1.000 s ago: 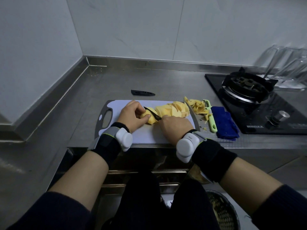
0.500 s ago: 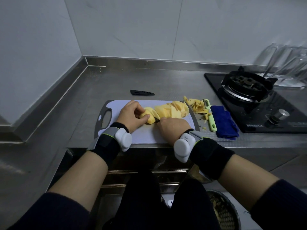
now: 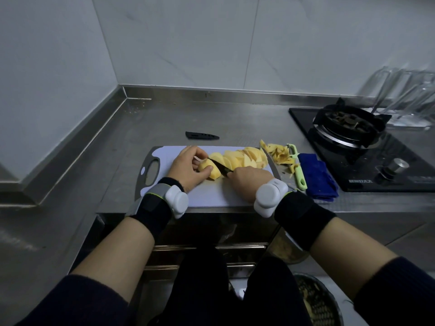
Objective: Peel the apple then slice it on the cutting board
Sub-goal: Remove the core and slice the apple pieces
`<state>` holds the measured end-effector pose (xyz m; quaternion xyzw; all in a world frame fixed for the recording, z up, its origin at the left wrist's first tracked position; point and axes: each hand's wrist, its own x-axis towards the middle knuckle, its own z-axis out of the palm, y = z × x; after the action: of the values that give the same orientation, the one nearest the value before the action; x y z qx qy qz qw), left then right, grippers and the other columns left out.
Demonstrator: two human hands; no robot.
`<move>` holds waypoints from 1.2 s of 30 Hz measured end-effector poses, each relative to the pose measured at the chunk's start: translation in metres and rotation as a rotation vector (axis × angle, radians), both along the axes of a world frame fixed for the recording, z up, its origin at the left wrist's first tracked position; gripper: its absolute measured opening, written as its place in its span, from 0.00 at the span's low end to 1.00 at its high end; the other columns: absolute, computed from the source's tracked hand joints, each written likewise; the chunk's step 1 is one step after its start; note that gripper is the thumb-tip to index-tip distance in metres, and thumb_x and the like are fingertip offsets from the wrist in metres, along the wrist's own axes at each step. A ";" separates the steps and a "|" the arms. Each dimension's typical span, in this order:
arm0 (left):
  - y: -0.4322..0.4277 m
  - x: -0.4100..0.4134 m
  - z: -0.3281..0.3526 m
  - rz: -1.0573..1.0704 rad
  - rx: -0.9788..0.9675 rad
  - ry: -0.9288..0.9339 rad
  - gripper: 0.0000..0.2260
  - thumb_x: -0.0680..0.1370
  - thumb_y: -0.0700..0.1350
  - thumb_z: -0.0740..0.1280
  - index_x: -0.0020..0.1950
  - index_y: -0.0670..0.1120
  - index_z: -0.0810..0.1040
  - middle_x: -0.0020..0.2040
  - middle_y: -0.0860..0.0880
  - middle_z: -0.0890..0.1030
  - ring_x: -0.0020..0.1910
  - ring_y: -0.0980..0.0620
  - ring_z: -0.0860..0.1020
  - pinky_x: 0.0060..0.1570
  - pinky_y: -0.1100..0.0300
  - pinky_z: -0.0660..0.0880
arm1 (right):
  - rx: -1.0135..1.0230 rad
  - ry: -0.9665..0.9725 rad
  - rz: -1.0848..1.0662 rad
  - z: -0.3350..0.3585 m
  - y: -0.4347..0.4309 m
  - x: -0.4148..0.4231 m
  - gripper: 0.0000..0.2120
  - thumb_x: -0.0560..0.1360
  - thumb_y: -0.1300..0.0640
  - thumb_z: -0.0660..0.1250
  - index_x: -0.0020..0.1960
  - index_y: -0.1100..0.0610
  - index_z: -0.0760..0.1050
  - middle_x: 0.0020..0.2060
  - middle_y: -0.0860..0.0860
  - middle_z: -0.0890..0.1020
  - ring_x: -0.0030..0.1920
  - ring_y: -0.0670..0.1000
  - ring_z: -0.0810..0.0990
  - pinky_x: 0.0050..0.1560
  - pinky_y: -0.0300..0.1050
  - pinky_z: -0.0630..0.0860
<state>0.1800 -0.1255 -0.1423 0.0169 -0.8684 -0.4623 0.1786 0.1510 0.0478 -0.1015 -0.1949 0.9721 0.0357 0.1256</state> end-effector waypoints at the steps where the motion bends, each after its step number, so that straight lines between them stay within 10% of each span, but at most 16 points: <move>1: 0.000 0.000 0.001 -0.012 -0.002 -0.007 0.09 0.73 0.42 0.72 0.51 0.47 0.77 0.52 0.51 0.76 0.42 0.57 0.75 0.43 0.73 0.72 | 0.003 0.000 0.014 0.001 0.001 0.001 0.20 0.83 0.48 0.48 0.60 0.55 0.75 0.56 0.54 0.79 0.54 0.56 0.78 0.48 0.49 0.69; 9: 0.001 -0.002 -0.006 -0.126 -0.177 -0.029 0.14 0.77 0.43 0.64 0.57 0.59 0.80 0.57 0.56 0.74 0.57 0.51 0.66 0.62 0.60 0.63 | -0.040 0.046 0.041 0.005 0.005 0.007 0.19 0.83 0.48 0.49 0.55 0.57 0.75 0.50 0.55 0.80 0.48 0.56 0.78 0.45 0.48 0.69; 26: 0.011 0.001 -0.001 -0.221 -0.440 -0.013 0.28 0.76 0.67 0.43 0.63 0.61 0.76 0.59 0.60 0.74 0.63 0.56 0.65 0.57 0.58 0.57 | -0.022 0.134 0.096 0.001 0.008 0.007 0.20 0.83 0.47 0.49 0.58 0.58 0.73 0.52 0.56 0.80 0.50 0.58 0.80 0.44 0.47 0.69; 36: 0.000 0.002 0.001 0.060 -0.019 0.006 0.04 0.75 0.41 0.71 0.46 0.45 0.77 0.49 0.47 0.75 0.43 0.51 0.76 0.47 0.61 0.75 | -0.102 0.241 0.070 0.008 0.008 0.013 0.19 0.84 0.47 0.48 0.57 0.60 0.70 0.49 0.57 0.81 0.48 0.61 0.80 0.42 0.49 0.70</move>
<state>0.1818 -0.1256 -0.1416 0.0399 -0.8712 -0.4485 0.1954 0.1636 0.0560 -0.0932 -0.2290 0.9733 0.0136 -0.0034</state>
